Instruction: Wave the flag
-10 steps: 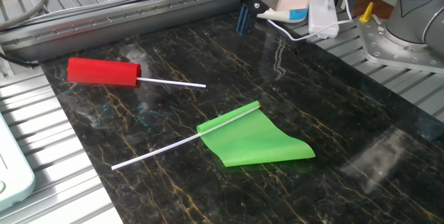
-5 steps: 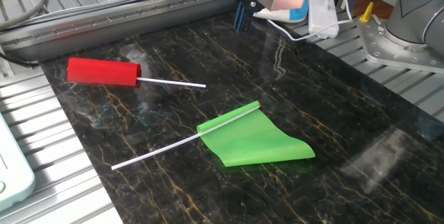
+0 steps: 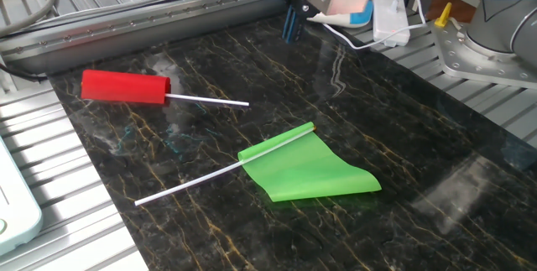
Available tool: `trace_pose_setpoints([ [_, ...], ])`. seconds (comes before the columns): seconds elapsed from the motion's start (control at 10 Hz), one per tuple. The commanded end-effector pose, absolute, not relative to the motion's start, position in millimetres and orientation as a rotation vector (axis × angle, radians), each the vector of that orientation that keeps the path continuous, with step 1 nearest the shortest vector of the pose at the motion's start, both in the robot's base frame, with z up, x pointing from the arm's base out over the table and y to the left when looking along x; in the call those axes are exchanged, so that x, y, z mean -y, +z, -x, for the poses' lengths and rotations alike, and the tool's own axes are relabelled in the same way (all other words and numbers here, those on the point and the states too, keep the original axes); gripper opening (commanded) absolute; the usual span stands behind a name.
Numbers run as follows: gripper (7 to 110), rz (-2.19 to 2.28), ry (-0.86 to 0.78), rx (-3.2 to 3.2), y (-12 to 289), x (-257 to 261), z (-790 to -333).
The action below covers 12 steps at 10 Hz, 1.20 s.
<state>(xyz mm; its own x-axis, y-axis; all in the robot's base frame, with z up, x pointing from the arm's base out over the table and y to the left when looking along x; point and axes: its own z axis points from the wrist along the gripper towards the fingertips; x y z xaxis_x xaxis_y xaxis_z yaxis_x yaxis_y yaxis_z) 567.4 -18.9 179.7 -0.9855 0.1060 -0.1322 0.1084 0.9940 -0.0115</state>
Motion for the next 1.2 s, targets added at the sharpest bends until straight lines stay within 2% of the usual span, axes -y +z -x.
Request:
trace_pose_setpoints([
  [0.0,7,-0.169,0.017,-3.009,180,13,-566],
  [1.1,7,-0.174,0.023,-3.054,179,11,-555],
])
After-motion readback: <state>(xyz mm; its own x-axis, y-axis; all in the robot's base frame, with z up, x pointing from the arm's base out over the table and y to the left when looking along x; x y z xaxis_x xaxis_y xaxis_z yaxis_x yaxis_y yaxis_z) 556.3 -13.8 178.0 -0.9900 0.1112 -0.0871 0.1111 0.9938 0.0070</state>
